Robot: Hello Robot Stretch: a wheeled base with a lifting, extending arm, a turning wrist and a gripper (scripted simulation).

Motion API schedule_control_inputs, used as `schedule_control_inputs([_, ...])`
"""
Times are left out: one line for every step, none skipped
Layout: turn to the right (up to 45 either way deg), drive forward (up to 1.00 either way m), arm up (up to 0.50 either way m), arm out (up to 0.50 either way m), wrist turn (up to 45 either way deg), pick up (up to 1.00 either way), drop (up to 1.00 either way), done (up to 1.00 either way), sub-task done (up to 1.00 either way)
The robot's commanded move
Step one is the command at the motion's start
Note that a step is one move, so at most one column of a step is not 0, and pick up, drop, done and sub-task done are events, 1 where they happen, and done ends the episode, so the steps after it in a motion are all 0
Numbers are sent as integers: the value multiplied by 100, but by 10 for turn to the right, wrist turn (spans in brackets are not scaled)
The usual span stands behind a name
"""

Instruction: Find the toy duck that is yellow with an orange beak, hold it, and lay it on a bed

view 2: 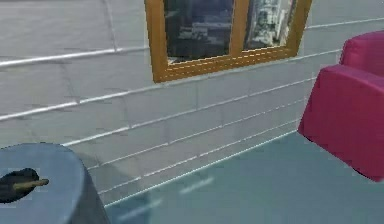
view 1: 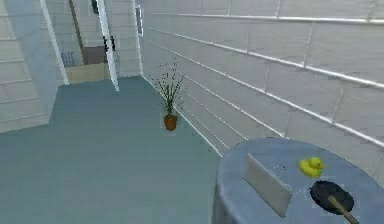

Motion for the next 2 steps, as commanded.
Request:
schedule_control_inputs([450, 0, 0, 0, 0, 0, 0, 0, 0])
schedule_control_inputs([360, 0, 0, 0, 0, 0, 0, 0, 0])
